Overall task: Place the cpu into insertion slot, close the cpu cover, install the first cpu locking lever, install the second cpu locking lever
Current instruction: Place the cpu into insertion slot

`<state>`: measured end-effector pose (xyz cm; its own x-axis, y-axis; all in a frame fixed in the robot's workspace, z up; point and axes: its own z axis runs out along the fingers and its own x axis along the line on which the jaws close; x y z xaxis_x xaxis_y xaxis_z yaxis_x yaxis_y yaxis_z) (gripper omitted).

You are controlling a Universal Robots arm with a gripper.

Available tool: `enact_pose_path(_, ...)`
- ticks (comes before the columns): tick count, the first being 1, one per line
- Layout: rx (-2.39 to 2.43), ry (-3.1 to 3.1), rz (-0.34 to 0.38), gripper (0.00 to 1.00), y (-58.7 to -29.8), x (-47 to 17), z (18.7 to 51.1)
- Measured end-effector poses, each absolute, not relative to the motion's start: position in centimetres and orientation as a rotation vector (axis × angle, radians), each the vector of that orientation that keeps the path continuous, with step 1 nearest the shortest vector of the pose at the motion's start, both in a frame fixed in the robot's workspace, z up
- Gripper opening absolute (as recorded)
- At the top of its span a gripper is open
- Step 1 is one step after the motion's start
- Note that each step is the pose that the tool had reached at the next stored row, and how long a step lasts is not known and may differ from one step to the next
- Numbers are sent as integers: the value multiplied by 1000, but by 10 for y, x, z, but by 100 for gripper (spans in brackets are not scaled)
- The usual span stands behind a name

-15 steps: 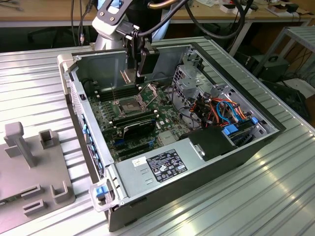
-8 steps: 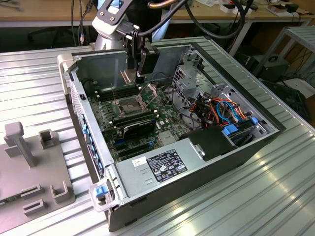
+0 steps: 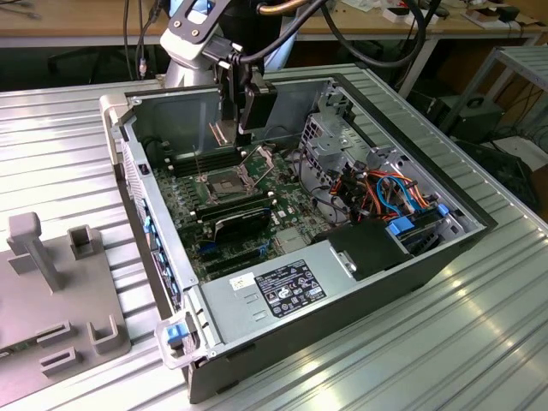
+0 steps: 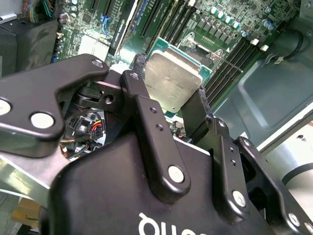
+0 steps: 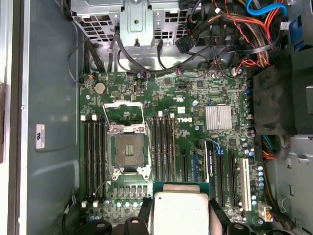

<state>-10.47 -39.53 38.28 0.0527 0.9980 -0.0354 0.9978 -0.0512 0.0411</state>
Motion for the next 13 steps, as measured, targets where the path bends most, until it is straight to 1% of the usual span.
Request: enact_pose_path(13,2242,2128,10,55,-395,-104,382)
